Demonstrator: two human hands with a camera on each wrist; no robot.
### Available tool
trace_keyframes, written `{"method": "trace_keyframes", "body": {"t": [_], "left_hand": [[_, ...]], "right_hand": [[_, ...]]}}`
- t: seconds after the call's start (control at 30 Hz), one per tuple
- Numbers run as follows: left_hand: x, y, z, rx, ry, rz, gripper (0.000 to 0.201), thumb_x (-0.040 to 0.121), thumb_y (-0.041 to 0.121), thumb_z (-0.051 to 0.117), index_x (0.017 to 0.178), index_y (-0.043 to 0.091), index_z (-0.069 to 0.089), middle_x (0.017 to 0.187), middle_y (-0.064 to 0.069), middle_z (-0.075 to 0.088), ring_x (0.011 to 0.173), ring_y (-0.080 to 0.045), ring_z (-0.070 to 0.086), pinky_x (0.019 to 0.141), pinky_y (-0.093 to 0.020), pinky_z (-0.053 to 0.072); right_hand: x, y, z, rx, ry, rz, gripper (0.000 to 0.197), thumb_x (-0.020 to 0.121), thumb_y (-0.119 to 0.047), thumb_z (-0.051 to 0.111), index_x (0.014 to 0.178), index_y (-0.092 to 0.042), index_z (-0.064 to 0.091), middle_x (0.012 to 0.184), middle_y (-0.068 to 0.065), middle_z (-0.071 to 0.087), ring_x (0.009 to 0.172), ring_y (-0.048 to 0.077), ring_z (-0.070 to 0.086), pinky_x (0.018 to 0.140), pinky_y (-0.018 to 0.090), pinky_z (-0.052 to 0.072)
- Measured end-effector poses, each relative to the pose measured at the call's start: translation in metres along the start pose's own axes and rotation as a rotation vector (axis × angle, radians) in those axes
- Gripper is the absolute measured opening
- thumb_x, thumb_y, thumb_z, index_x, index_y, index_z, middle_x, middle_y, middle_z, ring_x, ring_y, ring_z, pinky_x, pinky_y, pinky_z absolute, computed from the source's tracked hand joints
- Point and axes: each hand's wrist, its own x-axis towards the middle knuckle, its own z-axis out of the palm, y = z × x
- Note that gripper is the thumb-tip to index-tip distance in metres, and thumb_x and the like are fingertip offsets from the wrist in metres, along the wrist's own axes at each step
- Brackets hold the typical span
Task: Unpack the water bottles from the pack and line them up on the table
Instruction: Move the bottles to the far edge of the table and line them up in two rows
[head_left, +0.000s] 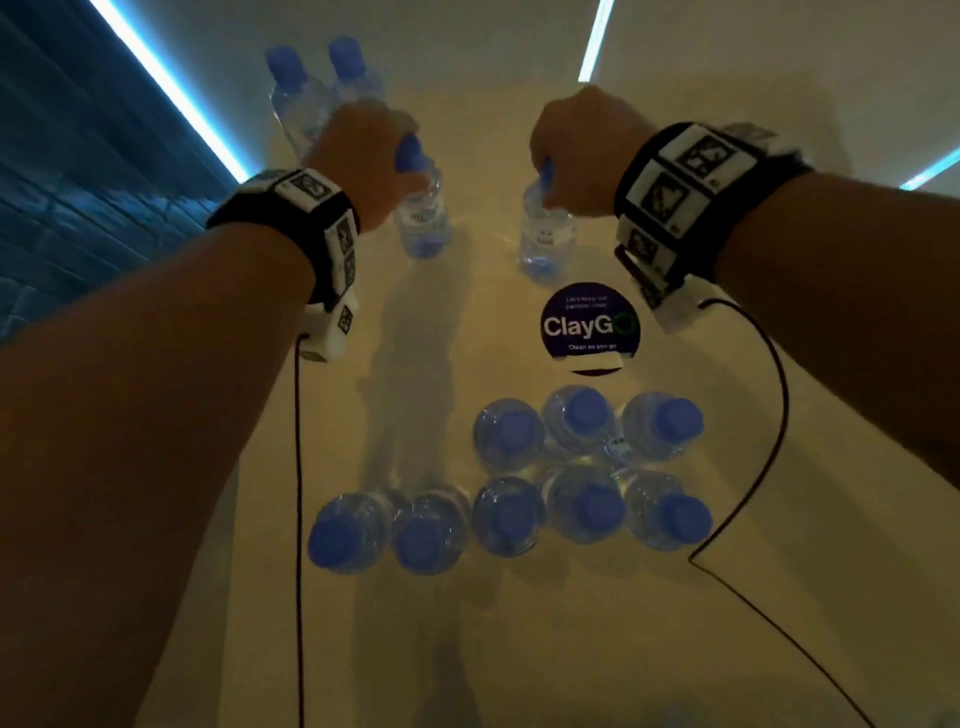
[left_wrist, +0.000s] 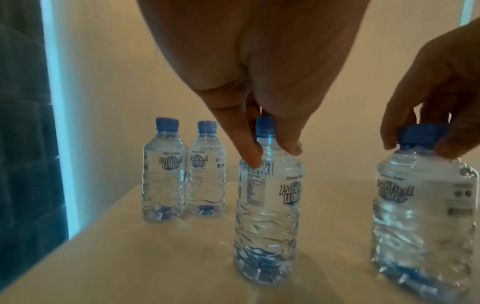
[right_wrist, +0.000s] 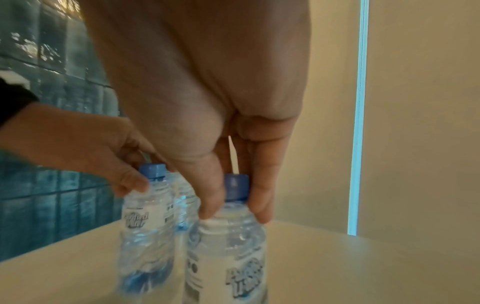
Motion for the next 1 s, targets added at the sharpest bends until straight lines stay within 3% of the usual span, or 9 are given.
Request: {"method": "trace_keyframes", "body": {"t": [0.13, 0.23, 0.33, 0.4, 0.53, 0.67, 0.9, 1.0], "left_hand": [[0.024, 0.000, 0.011, -0.170, 0.172, -0.065, 0.043, 0.083, 0.035, 0.071, 0.116, 0.010, 0.059, 0.110, -0.013, 0.067, 0.098, -0.027, 0.064, 0.091, -0.034, 0.047], [0.034, -0.004, 0.018, -0.186, 0.231, -0.109, 0.046, 0.084, 0.036, 0.069, 0.122, 0.014, 0.056, 0.116, -0.009, 0.066, 0.105, -0.023, 0.063, 0.092, -0.026, 0.046], [0.040, -0.005, 0.023, -0.215, 0.300, -0.134, 0.050, 0.083, 0.028, 0.070, 0.127, 0.018, 0.051, 0.122, -0.007, 0.063, 0.111, -0.019, 0.060, 0.087, -0.015, 0.037], [0.040, -0.009, 0.026, -0.222, 0.293, -0.117, 0.054, 0.080, 0.028, 0.072, 0.129, 0.021, 0.050, 0.122, -0.006, 0.061, 0.110, -0.019, 0.059, 0.086, -0.018, 0.039], [0.043, -0.019, 0.028, -0.176, 0.215, -0.067, 0.065, 0.083, 0.014, 0.066, 0.141, 0.030, 0.040, 0.121, -0.010, 0.060, 0.109, -0.025, 0.058, 0.092, -0.036, 0.047], [0.053, -0.022, 0.031, -0.117, 0.214, -0.055, 0.070, 0.083, 0.006, 0.059, 0.143, 0.030, 0.035, 0.118, -0.011, 0.061, 0.106, -0.027, 0.059, 0.089, -0.037, 0.049], [0.048, -0.033, 0.043, -0.167, 0.175, -0.048, 0.085, 0.084, 0.000, 0.057, 0.153, 0.027, 0.016, 0.136, -0.013, 0.044, 0.121, -0.027, 0.050, 0.096, -0.035, 0.046], [0.045, -0.035, 0.045, -0.180, 0.176, -0.028, 0.087, 0.085, 0.002, 0.059, 0.154, 0.027, 0.012, 0.139, -0.012, 0.042, 0.116, -0.028, 0.053, 0.094, -0.037, 0.049]], "right_hand": [[0.031, 0.008, 0.000, 0.113, 0.096, 0.043, 0.038, 0.080, -0.029, 0.074, 0.100, 0.002, 0.069, 0.102, 0.019, 0.070, 0.097, 0.035, 0.066, 0.085, 0.040, 0.053], [0.057, 0.004, 0.013, 0.142, 0.148, 0.062, 0.037, 0.084, -0.027, 0.071, 0.110, -0.002, 0.066, 0.111, 0.018, 0.067, 0.107, 0.034, 0.063, 0.089, 0.040, 0.049], [0.075, 0.003, 0.017, 0.157, 0.207, 0.055, 0.049, 0.083, -0.030, 0.071, 0.127, -0.012, 0.060, 0.126, 0.012, 0.063, 0.119, 0.032, 0.058, 0.094, 0.041, 0.047], [0.085, 0.002, 0.011, 0.194, 0.141, 0.059, 0.042, 0.088, -0.022, 0.062, 0.128, -0.009, 0.057, 0.129, 0.014, 0.060, 0.119, 0.034, 0.056, 0.094, 0.040, 0.044], [0.108, -0.003, 0.021, 0.163, 0.229, 0.047, 0.035, 0.091, -0.021, 0.052, 0.121, -0.005, 0.058, 0.127, 0.019, 0.059, 0.118, 0.036, 0.055, 0.097, 0.044, 0.043], [0.112, -0.011, 0.018, 0.222, 0.284, 0.040, 0.010, 0.091, -0.018, 0.051, 0.092, -0.012, 0.059, 0.102, 0.018, 0.063, 0.101, 0.035, 0.062, 0.087, 0.041, 0.047], [0.128, -0.006, 0.028, 0.303, 0.370, 0.048, 0.032, 0.090, -0.014, 0.046, 0.117, -0.003, 0.060, 0.118, 0.021, 0.064, 0.109, 0.036, 0.060, 0.095, 0.046, 0.048], [0.130, -0.007, 0.027, 0.353, 0.343, 0.058, 0.037, 0.093, -0.015, 0.045, 0.128, -0.006, 0.055, 0.127, 0.019, 0.059, 0.116, 0.034, 0.055, 0.097, 0.039, 0.044]]}}
